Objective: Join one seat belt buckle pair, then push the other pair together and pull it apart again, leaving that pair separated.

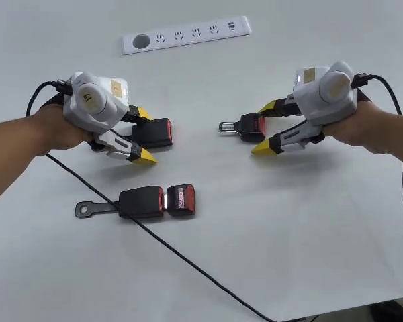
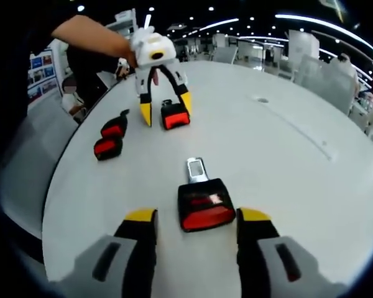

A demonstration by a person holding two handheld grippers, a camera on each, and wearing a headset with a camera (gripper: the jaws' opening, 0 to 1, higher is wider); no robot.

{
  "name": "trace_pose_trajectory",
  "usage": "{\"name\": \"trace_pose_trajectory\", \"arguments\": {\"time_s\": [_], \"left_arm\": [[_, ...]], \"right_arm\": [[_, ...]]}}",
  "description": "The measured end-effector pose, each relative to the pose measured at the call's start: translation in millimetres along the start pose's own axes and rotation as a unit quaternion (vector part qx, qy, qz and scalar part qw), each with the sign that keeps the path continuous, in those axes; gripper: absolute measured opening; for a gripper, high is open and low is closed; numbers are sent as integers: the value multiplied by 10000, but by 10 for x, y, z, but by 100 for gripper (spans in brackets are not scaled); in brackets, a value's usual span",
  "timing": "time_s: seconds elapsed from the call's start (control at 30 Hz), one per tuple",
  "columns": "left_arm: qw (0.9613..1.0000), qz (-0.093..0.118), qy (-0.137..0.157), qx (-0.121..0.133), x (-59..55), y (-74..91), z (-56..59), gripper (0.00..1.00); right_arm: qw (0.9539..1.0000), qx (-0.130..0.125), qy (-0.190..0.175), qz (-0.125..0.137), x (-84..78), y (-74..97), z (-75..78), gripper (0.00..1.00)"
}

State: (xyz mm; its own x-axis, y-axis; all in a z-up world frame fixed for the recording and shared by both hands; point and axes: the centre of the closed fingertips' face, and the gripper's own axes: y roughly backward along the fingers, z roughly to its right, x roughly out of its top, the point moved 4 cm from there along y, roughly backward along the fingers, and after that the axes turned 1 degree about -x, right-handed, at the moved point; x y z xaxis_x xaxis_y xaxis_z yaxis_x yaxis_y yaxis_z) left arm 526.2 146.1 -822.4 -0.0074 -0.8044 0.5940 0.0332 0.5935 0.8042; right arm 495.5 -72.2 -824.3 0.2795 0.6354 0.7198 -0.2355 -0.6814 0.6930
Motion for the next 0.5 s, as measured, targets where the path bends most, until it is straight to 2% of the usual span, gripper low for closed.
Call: {"name": "trace_pose_trajectory", "arguments": {"time_s": [0.07, 0.1, 0.13, 0.2, 0.23, 0.5], "left_arm": [[10000, -38, -48, -19, 7, -1, 0, 49], [9999, -50, -81, -48, 14, -5, 6, 48], [9999, -58, -97, -54, 18, -7, 9, 47], [9999, -70, -115, -64, 24, -7, 9, 41], [9999, -86, -115, -83, 21, -5, 9, 39], [9998, -178, -65, -26, 40, -9, -18, 37]], "right_arm": [[10000, -17, 51, -6, 4, -2, 18, 45], [9994, -230, 222, -154, -22, 26, 97, 35], [9999, -52, 96, -112, -26, 7, 58, 35], [9999, -44, 114, -58, -40, -1, 81, 35], [9997, -15, 233, -66, -45, -8, 77, 35], [9988, 225, 428, -10, -75, 0, 125, 34]]}}
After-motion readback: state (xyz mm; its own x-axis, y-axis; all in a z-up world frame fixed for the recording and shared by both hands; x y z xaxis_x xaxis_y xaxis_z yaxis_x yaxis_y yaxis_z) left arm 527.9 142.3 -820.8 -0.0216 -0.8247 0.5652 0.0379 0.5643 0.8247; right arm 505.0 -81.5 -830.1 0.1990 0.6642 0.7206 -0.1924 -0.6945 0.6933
